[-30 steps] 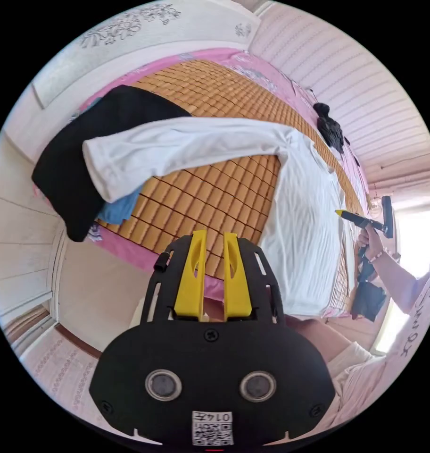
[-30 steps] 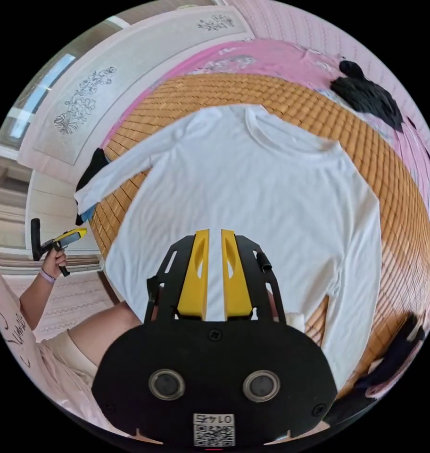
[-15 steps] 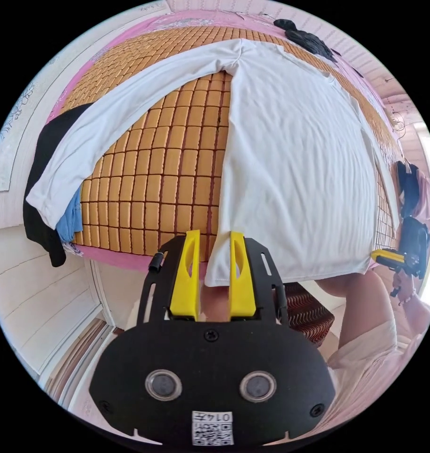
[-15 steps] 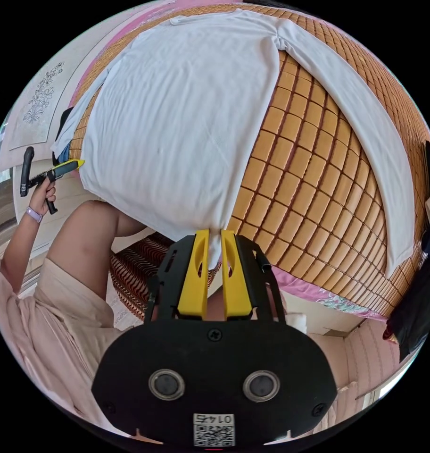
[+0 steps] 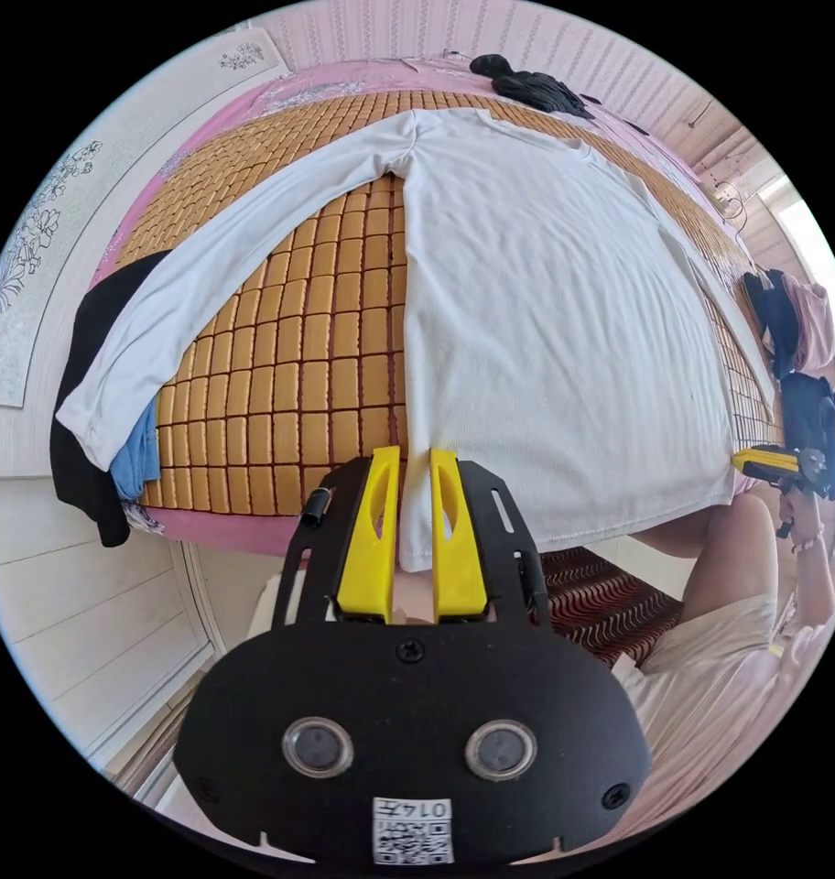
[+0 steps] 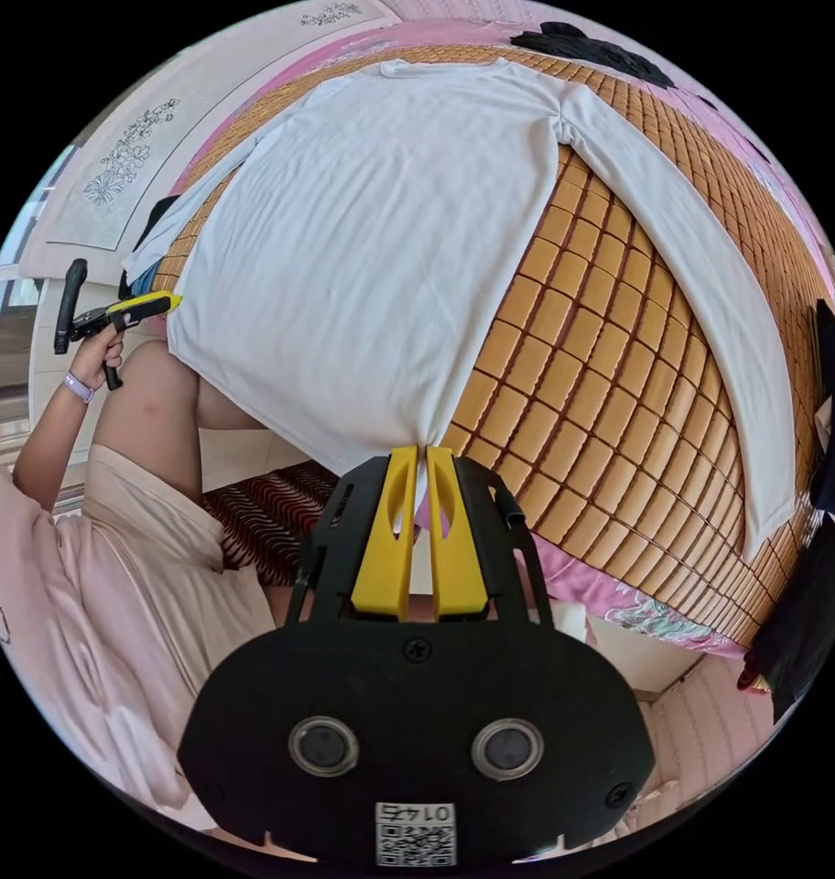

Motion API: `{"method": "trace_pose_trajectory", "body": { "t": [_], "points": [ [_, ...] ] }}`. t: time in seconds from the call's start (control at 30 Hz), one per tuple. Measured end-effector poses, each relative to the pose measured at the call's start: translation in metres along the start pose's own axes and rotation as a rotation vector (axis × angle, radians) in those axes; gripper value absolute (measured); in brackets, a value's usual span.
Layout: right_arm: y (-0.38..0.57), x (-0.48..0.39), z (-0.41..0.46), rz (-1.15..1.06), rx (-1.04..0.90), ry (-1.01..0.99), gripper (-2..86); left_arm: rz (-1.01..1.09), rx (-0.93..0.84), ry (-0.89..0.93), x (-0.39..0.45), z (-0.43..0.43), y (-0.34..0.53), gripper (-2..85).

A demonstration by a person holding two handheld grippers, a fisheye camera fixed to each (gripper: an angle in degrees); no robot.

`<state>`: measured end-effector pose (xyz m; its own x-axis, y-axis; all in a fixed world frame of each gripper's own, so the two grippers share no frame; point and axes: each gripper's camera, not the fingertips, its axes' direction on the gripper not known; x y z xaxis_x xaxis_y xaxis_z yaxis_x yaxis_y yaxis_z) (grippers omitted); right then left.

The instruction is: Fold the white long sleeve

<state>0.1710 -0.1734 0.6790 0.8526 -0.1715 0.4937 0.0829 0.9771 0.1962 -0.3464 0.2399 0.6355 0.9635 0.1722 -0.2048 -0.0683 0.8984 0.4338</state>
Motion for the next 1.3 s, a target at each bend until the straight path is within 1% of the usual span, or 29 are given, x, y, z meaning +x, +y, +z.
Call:
{"method": "trace_pose_trajectory", "body": {
  "t": [0.07,0.13,0.2,0.23,0.3,0.4,0.47,0.5,0.57,0.6,0.67,0.77,0.97,1.07,1.17,1.3],
  "points": [
    [0.008,-0.002,0.001,-0.022,0.02,-0.013,0.6,-0.009,0.026,0.012,-0.005,-0.001,0.01,3.3],
    [0.014,-0.003,-0.002,0.01,-0.01,-0.079,0.4,-0.007,0.0,0.06,-0.009,-0.002,0.015,0.4],
    [0.022,-0.015,-0.006,-0.008,0.023,-0.048,0.3,-0.012,0.002,0.057,-0.01,-0.008,0.025,-0.2],
    [0.027,-0.024,-0.005,-0.013,0.024,-0.016,0.2,-0.002,0.011,0.03,-0.011,-0.011,0.032,-0.3],
    [0.033,-0.037,-0.001,-0.014,0.021,0.031,0.1,-0.011,0.016,0.034,-0.017,-0.011,0.041,0.0],
    [0.049,-0.054,0.003,0.02,0.025,0.111,-0.1,-0.068,0.108,0.093,-0.036,-0.028,0.062,2.0],
    [0.061,-0.063,0.004,0.026,0.038,0.112,-0.1,-0.136,0.201,0.122,-0.057,-0.043,0.087,3.7],
    [0.069,-0.068,0.003,0.033,0.056,0.097,-0.1,-0.157,0.224,0.128,-0.063,-0.046,0.094,4.0],
    [0.079,-0.075,0.0,0.039,0.095,0.049,-0.1,-0.245,0.353,0.154,-0.093,-0.06,0.121,5.0],
    [0.084,-0.079,-0.002,0.043,0.128,0.0,-0.1,-0.272,0.39,0.148,-0.101,-0.064,0.128,5.2],
    [0.087,-0.085,-0.004,0.043,0.159,-0.078,0.0,-0.397,0.523,0.058,-0.132,-0.077,0.152,5.5],
    [0.077,-0.103,-0.006,0.024,0.174,-0.147,0.0,-0.571,0.634,-0.072,-0.174,-0.081,0.17,5.4],
    [0.022,-0.175,0.0,-0.152,0.096,-0.106,0.2,-0.772,0.689,-0.026,-0.243,-0.054,0.165,6.6],
    [-0.01,-0.218,0.011,-0.261,0.041,-0.064,0.2,-0.786,0.71,-0.017,-0.258,-0.041,0.161,7.6],
    [-0.042,-0.263,0.023,-0.378,0.004,-0.059,0.3,-0.773,0.679,-0.046,-0.273,-0.029,0.162,7.8],
    [-0.09,-0.33,0.037,-0.531,-0.015,-0.129,0.5,-0.763,0.644,0.005,-0.291,-0.015,0.163,6.4]
  ]
}}
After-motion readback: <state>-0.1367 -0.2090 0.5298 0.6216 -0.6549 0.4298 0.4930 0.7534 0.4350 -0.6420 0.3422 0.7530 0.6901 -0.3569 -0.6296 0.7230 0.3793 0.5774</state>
